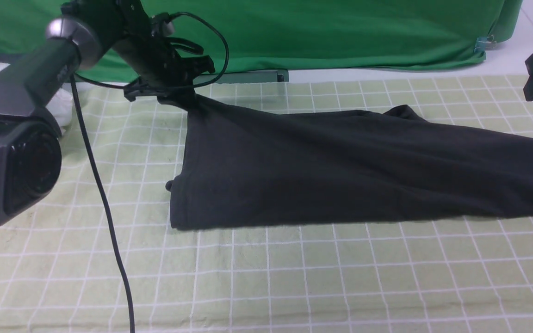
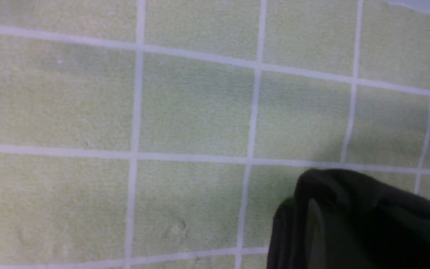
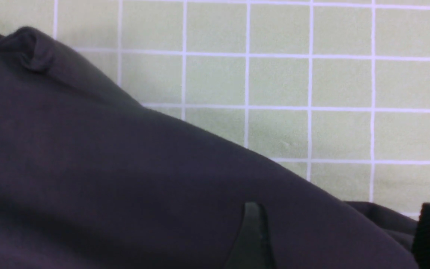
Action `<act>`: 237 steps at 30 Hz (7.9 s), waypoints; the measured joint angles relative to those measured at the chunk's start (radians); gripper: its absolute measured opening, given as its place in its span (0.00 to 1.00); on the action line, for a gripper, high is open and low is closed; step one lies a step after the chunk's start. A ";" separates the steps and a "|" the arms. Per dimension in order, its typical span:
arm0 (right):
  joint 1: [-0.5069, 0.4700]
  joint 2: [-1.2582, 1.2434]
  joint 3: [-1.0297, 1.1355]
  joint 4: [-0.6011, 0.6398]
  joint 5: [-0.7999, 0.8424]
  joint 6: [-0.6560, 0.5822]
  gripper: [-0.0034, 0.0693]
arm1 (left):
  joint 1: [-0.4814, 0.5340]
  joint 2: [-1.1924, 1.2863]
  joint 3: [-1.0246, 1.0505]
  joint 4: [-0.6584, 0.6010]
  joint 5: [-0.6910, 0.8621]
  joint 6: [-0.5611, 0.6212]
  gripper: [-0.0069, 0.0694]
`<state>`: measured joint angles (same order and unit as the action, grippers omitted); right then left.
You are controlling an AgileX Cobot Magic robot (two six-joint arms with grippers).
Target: Fold a long-sleeved shirt over a green coffee tablecloth.
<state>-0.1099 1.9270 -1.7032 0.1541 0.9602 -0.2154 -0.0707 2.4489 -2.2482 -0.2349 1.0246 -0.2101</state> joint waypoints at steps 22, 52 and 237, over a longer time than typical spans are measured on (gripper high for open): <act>-0.068 -0.057 0.050 -0.003 0.237 -0.052 0.04 | -0.002 -0.423 0.224 -0.026 0.182 0.115 0.64; -0.122 -0.198 0.359 0.078 -0.022 -0.053 0.04 | -0.070 -0.520 0.980 -0.206 -0.119 0.235 0.79; 0.605 -1.705 1.326 -0.166 -0.830 0.208 0.16 | -0.024 -0.891 1.055 -0.166 -0.120 0.318 0.11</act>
<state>0.4950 0.2220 -0.3773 -0.0123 0.1303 -0.0071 -0.0943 1.5581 -1.1933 -0.4006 0.9044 0.1075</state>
